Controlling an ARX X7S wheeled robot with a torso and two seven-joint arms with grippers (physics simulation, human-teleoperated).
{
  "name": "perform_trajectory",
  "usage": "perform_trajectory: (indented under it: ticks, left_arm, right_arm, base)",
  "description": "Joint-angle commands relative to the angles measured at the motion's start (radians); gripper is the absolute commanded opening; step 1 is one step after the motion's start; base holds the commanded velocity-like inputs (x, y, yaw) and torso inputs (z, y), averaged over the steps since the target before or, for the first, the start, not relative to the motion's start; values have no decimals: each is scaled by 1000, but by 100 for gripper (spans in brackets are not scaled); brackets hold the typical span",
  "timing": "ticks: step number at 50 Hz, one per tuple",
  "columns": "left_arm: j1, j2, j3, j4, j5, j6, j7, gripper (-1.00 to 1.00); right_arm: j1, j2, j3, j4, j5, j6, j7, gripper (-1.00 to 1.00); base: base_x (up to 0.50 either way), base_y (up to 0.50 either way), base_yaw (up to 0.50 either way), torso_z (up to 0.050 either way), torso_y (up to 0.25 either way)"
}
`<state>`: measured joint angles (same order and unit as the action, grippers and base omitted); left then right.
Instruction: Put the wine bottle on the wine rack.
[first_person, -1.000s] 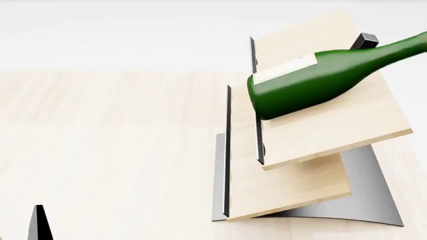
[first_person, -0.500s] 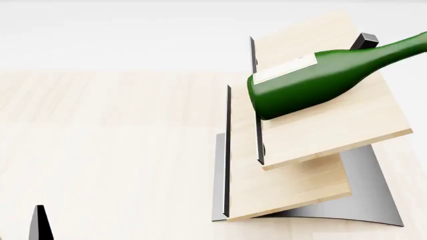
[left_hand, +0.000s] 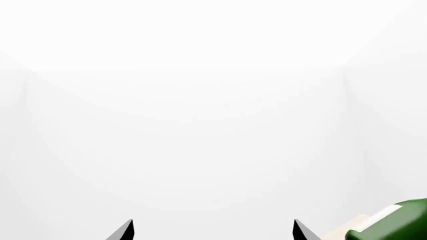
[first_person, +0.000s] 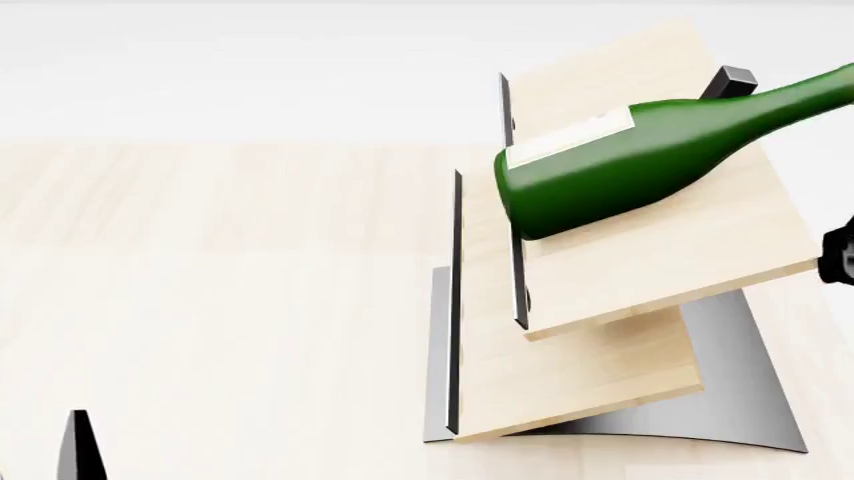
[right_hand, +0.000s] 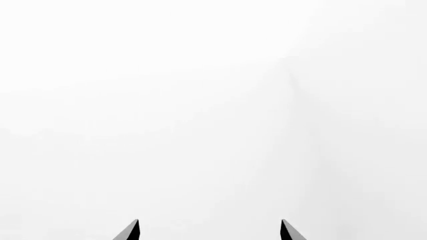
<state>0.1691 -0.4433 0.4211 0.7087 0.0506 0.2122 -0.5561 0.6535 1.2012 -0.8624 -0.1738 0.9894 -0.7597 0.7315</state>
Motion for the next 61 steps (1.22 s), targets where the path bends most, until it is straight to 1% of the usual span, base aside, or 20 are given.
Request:
perform_trajectory:
  ticks: [1, 3, 10, 11, 13, 14, 16, 17, 18, 19, 20, 22, 24, 27, 28, 32, 44, 48, 54, 61]
  left_arm:
    - [0, 0, 7, -6, 5, 6, -1, 100]
    - [0, 0, 8, -5, 6, 5, -1, 100]
    - [1, 0, 12, -3, 11, 3, -1, 100]
    - [1, 0, 12, -3, 11, 3, -2, 100]
    - [1, 1, 14, -4, 12, 3, -2, 100]
    - [1, 1, 15, -4, 14, 2, -1, 100]
    - [1, 1, 16, -3, 15, 2, -1, 100]
    - [1, 0, 16, -1, 14, 1, -1, 100]
    - [1, 0, 16, -1, 14, 1, -2, 100]
    - [1, 0, 16, -2, 14, 1, -2, 100]
    - [0, 1, 17, -3, 15, 0, -2, 100]
    - [0, 1, 19, -3, 17, 0, -2, 100]
    - [-1, 1, 21, -5, 17, -1, -1, 100]
    - [-2, 2, 22, -4, 18, -3, -1, 100]
    - [-2, 2, 22, -2, 18, -5, -1, 100]
    - [-3, 3, 27, -2, 22, -8, 0, 100]
    - [-4, 2, 26, 9, 21, -20, -2, 100]
    - [-5, 2, 28, 8, 22, -21, -2, 100]
    - [-4, 1, 30, 5, 26, -17, -4, 100]
    - [-3, 1, 32, 7, 27, -19, -5, 100]
  right_arm:
    - [-55, 135, 10, -58, 3, -85, -9, 100]
    - [-70, 159, 14, -68, 13, -124, -14, 100]
    - [-137, 305, 11, -134, 36, -279, -29, 100]
    - [-162, 309, 41, -144, 54, -286, -48, 100]
    - [-277, 326, 177, -164, 59, -287, -53, 100]
    - [-362, 326, 275, -170, 69, -287, -63, 100]
    - [-643, 298, 575, -180, 95, -287, -121, 100]
    - [-793, 186, 725, -233, 143, -183, -254, 100]
    - [-943, 121, 875, -277, 188, -112, -328, 100]
    - [-1093, 97, 1025, -295, 213, -87, -361, 100]
    - [-1199, 65, 1175, -313, 245, -79, -413, 100]
    - [-1224, 30, 1456, -334, 297, -68, -473, 100]
    - [-1249, -13, 1521, -358, 371, -61, -552, 100]
    - [-1275, -56, 1596, -382, 430, -42, -620, 100]
    - [-1290, -85, 1648, -401, 483, -32, -668, 100]
    - [-1325, -150, 1777, -439, 606, 15, -764, 100]
    - [-1373, -314, 2133, -533, 958, 207, -982, 100]
    - [-1372, -338, 2195, -544, 1005, 250, -996, 100]
    - [-1377, -382, 2356, -555, 1115, 331, -1003, 100]
    - [-1365, -440, 2485, -566, 1221, 407, -1020, 100]
  base:
    - [0, 0, 0, 0, 0]
    - [0, 0, 0, 0, 0]
    - [0, 0, 0, 0, 0]
    - [0, 0, 0, 0, 0]
    - [0, 0, 0, 0, 0]
    - [0, 0, 0, 0, 0]
    - [0, 0, 0, 0, 0]
    - [0, 0, 0, 0, 0]
    - [0, 0, 0, 0, 0]
    - [0, 0, 0, 0, 0]
    - [0, 0, 0, 0, 0]
    - [0, 0, 0, 0, 0]
    - [0, 0, 0, 0, 0]
    - [0, 0, 0, 0, 0]
    - [0, 0, 0, 0, 0]
    - [0, 0, 0, 0, 0]
    - [0, 0, 0, 0, 0]
    - [0, 0, 0, 0, 0]
    - [0, 0, 0, 0, 0]
    - [0, 0, 0, 0, 0]
